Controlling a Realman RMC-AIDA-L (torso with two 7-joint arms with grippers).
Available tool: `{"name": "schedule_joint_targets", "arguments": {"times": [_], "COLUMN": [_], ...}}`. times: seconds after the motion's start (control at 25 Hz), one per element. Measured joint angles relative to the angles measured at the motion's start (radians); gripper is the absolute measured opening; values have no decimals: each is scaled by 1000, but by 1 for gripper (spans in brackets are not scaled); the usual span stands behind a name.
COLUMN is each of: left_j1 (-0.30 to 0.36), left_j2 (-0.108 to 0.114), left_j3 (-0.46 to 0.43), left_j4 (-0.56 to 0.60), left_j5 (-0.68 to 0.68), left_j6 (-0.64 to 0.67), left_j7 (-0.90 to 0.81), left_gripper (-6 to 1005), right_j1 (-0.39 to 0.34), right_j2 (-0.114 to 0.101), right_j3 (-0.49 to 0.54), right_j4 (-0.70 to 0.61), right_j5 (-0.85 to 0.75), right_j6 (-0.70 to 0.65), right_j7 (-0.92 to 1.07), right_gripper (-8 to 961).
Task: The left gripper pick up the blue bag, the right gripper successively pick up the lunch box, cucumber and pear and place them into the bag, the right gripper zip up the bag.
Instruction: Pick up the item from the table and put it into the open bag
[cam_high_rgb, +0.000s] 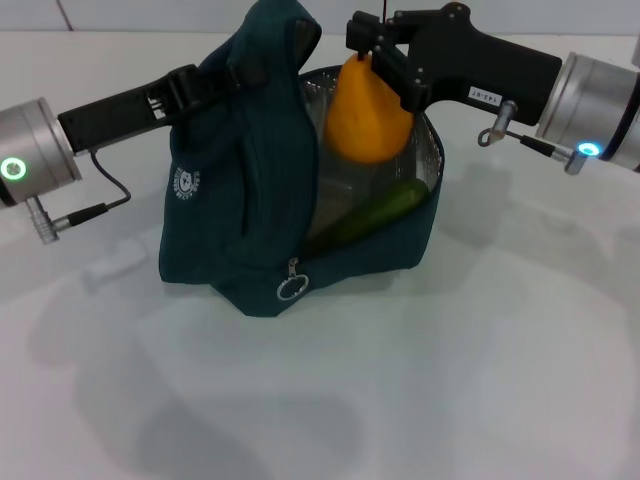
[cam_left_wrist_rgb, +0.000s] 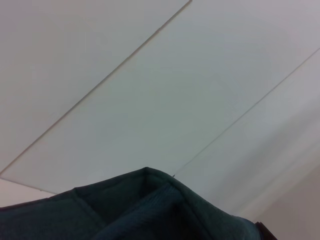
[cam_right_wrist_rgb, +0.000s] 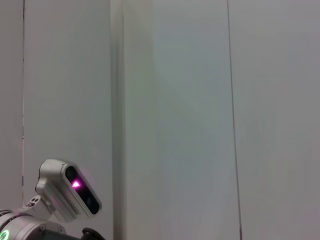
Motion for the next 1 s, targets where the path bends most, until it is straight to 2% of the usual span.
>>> {"name": "schedule_joint_targets", "arguments": {"times": [0.2,0.72,0.8,1.0], "left_j1": [12,22,22,21], "left_j2": [0,0,1,1], "left_j3": [0,0,0,0], "left_j4": [0,1,1,1], "left_j5": [-2,-3,-2,0], "left_j6": [0,2,2,2], "left_j7": [0,0,0,0], "left_gripper": [42,42,42,41], "right_j1": [-23,-15,-16,-18], "right_j2": [-5,-11,-9,-9], "right_j3": [2,-12,-8,-7], "right_j4": [-25,-29,-30,-30], "right_j5": [0,-27,-24,-21], "right_j6": [-3,-5,-6,-18], "right_j7": [12,61,63,63], "right_gripper": [33,33,113,206]}}
